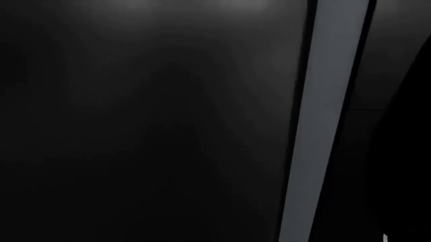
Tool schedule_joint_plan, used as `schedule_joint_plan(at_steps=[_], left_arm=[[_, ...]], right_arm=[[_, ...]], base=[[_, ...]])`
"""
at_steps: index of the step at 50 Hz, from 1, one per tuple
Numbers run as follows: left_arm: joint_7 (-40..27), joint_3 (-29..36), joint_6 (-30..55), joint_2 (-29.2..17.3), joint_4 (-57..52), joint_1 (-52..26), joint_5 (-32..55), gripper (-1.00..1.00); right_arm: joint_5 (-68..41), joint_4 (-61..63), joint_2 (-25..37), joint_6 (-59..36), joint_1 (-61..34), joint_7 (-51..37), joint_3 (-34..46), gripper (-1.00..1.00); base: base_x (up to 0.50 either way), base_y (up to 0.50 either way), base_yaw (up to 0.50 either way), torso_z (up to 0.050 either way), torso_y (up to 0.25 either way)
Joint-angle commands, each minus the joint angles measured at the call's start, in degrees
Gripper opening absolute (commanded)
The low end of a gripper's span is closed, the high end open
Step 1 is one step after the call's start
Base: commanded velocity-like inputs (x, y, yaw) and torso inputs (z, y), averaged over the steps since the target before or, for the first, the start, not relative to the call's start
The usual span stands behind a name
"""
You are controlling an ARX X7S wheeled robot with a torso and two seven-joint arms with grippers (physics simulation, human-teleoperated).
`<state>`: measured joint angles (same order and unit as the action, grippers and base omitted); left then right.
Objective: Close the microwave door
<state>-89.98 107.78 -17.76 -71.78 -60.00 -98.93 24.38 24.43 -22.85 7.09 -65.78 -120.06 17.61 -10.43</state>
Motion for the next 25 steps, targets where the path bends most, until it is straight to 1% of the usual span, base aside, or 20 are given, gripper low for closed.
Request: schedule_joint_plan(at_steps=[1, 4, 11, 15, 17, 18, 25], left_arm=[[0.0, -1.54, 0.37, 0.14, 0.0, 0.25, 1.11, 1.0], [0.0, -1.58, 0.89, 0.62, 0.0, -1.18, 2.67, 1.0], [0.0, -1.46, 0.69, 0.5, 0.0, -1.58, 3.03, 1.0], [0.0, -1.13, 0.23, 0.08, 0.0, -1.88, 2.86, 1.0], [0.0, -0.99, 0.07, -0.17, 0.0, -1.95, 2.68, 1.0], [0.0, -0.81, -0.04, -0.34, 0.0, -1.97, 2.56, 1.0], [0.0, 0.29, -0.55, -0.77, 0.0, -2.48, 1.84, 1.0]], right_arm=[[-3.4, -10.11, -1.13, 0.66, -6.19, -4.86, -7.67, 1.0], [-5.17, -12.64, -1.16, 1.09, -8.31, -6.28, -11.09, 1.0], [-6.68, -16.69, -0.93, 1.64, -11.12, -8.16, -13.11, 1.0], [-8.58, -19.85, -0.5, 1.74, -12.48, -9.95, -16.83, 1.0], [-9.16, -20.61, -0.48, 1.87, -12.5, -10.57, -17.85, 1.0], [-10.03, -20.83, -0.46, 1.64, -12.44, -11.45, -19.82, 1.0], [-11.42, -19.65, -0.46, 0.04, -12.21, -12.88, -22.58, 1.0]], base=[[0.0, 0.0, 0.0, 0.0, 0.0], [0.0, 0.0, 0.0, 0.0, 0.0], [0.0, 0.0, 0.0, 0.0, 0.0], [0.0, 0.0, 0.0, 0.0, 0.0], [0.0, 0.0, 0.0, 0.0, 0.0], [0.0, 0.0, 0.0, 0.0, 0.0], [0.0, 0.0, 0.0, 0.0, 0.0]])
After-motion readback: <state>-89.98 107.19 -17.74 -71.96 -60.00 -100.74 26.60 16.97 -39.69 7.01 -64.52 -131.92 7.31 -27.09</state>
